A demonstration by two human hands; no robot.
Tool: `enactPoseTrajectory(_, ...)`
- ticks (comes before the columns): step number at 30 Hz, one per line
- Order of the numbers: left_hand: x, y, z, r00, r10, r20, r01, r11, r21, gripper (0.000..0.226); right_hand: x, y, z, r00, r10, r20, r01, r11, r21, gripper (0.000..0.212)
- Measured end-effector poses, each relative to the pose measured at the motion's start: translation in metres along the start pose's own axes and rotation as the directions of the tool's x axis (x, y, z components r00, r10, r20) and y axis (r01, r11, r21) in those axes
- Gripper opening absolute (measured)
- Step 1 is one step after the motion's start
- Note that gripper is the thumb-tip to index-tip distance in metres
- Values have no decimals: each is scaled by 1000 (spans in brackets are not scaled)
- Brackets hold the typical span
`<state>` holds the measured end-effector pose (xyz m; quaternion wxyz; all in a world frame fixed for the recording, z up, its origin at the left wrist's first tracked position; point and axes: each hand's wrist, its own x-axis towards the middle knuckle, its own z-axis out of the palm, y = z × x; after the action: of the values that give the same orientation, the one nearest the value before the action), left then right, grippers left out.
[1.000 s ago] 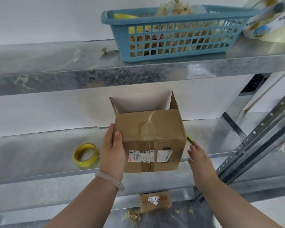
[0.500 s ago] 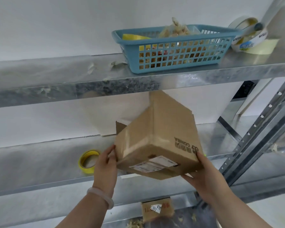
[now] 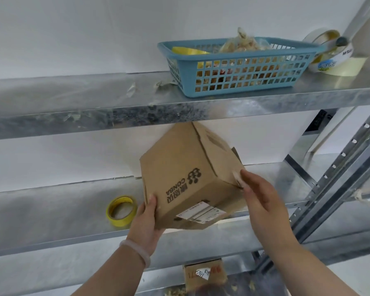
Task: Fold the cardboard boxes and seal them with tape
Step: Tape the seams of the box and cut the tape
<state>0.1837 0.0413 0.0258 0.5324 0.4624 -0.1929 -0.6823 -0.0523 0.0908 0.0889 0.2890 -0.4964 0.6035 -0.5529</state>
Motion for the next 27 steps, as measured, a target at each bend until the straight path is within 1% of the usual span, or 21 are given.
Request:
enactPoseTrajectory(1, 5, -2, -5, 1000, -20, -16, 19, 999, -31, 46, 6, 6, 0, 999, 37, -35, -38, 998, -41, 33)
enactPoseTrajectory(2, 8, -4, -9, 999, -37, -23, 35, 998, -56, 45, 11, 13, -1, 992, 117, -37, -119, 992, -46, 43)
enactPoseTrajectory(4, 12, -7, -13, 997, -74, -10, 73, 994, -85, 42, 19, 21, -2, 934, 353, 54, -357, 923, 143, 65)
enactPoseTrajectory(5, 14, -7, -15, 996, -89, -4, 88, 993, -73, 41, 23, 24, -2, 900, 419, 118, -435, 863, 257, 69)
enactPoseTrajectory(6, 17, -7, -15, 996, -84, -14, 84, 996, -30, 41, 26, 28, -3, 892, 429, 144, -452, 831, 324, 66)
enactPoseTrajectory(8, 23, -7, -14, 997, 7, -82, 7, 985, 171, 43, 28, 29, -3, 928, 355, 111, -371, 869, 328, 49)
enactPoseTrajectory(10, 26, -6, -10, 979, 165, -118, -94, 885, 456, 41, 28, 29, -1, 967, 248, 67, -256, 929, 268, 31)
enactPoseTrajectory(11, 25, -6, -4, 974, 208, -95, -134, 855, 501, 35, 27, 28, 1, 980, 182, 81, -196, 957, 213, 27)
enactPoseTrajectory(12, 23, -4, 3, 971, 221, -87, -149, 852, 502, 30, 27, 27, 3, 985, 126, 114, -144, 976, 163, 27)
enactPoseTrajectory(13, 20, 1, 12, 976, 190, -103, -129, 895, 426, 32, 26, 24, 6, 985, 87, 148, -105, 987, 119, 31)
enactPoseTrajectory(15, 20, 10, 21, 994, 57, -91, -33, 969, 243, 44, 26, 23, 12, 983, 48, 175, -60, 996, 62, 38)
enactPoseTrajectory(16, 22, 11, 22, 998, 22, -56, -9, 977, 215, 48, 27, 25, 14, 985, 26, 170, -31, 999, 27, 40)
enactPoseTrajectory(17, 23, 14, 21, 1000, 18, -16, -14, 969, 247, 50, 28, 28, 15, 987, 5, 158, -3, 1000, -10, 41)
enactPoseTrajectory(18, 26, 15, 16, 1000, 29, 4, -29, 944, 328, 51, 30, 32, 15, 990, -11, 138, 18, 999, -44, 42)
enactPoseTrajectory(20, 30, 17, 4, 996, 74, 39, -84, 837, 540, 46, 33, 37, 13, 994, -27, 104, 39, 992, -119, 40)
enactPoseTrajectory(21, 33, 18, -3, 995, 91, 47, -101, 786, 610, 42, 34, 39, 11, 994, -50, 98, 66, 983, -173, 40)
enactPoseTrajectory(23, 40, 20, -24, 984, 172, 46, -158, 722, 673, 34, 33, 36, 7, 989, -115, 95, 139, 945, -297, 40)
enactPoseTrajectory(24, 43, 22, -39, 966, 255, 28, -195, 656, 730, 31, 32, 34, 6, 983, -154, 95, 178, 917, -356, 44)
enactPoseTrajectory(25, 46, 24, -55, 937, 349, 11, -206, 527, 824, 32, 31, 33, 5, 978, -182, 97, 206, 894, -398, 49)
enactPoseTrajectory(26, 51, 26, -74, 901, 433, 13, -182, 351, 919, 37, 30, 30, 5, 974, -200, 103, 225, 874, -430, 53)
enactPoseTrajectory(27, 56, 25, -95, 878, 477, 39, -128, 155, 980, 42, 30, 30, 5, 969, -217, 116, 245, 851, -465, 55)
